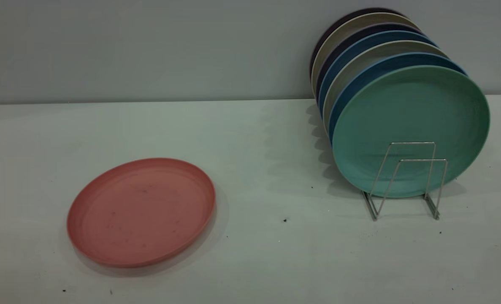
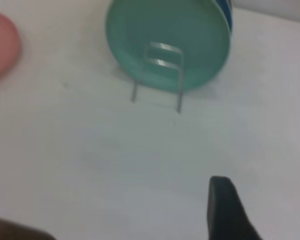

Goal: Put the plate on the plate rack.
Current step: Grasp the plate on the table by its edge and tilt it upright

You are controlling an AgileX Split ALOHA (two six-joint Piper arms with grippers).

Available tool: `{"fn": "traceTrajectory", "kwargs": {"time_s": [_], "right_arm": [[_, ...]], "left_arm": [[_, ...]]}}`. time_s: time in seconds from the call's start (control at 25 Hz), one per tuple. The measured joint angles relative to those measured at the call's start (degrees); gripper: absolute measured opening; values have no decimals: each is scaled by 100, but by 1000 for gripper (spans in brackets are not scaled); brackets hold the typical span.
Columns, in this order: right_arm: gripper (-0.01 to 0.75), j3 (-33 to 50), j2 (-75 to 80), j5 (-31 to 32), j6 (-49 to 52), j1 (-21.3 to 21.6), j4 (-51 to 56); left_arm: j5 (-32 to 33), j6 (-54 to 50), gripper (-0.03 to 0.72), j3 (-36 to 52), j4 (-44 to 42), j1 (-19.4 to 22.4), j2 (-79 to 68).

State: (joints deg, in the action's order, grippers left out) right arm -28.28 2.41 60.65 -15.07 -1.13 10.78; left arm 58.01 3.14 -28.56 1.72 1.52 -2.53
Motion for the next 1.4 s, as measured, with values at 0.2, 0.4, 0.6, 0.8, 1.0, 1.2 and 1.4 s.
{"fn": "traceTrajectory", "kwargs": {"time_s": [0.2, 0.4, 0.6, 0.8, 1.0, 1.2, 1.4], "right_arm": [[378, -25, 1549, -844, -197, 0, 696], [378, -199, 2903, -1349, -844, 0, 1274], [378, -440, 4009, -1684, -1631, 0, 1910], [378, -467, 4499, -1895, -1956, 0, 2075], [378, -467, 4584, -1965, -2088, 0, 2106], [378, -473, 4590, -1980, -2099, 0, 2111], [378, -473, 4590, -1997, -2105, 0, 2111]], "left_arm": [[-775, -141, 443, -4, -26, 0, -1775], [-1754, -125, 443, -4, 297, 0, -3646], [-2663, 168, 443, -244, 1142, 0, -5634], [-3240, 1093, 443, -687, 2159, 62, -7238], [-3487, 2362, 443, -1317, 3485, 474, -8832], [-3555, 3564, 443, -1843, 4750, 845, -10001], [-3661, 4276, 443, -1899, 5635, 852, -10791]]}}
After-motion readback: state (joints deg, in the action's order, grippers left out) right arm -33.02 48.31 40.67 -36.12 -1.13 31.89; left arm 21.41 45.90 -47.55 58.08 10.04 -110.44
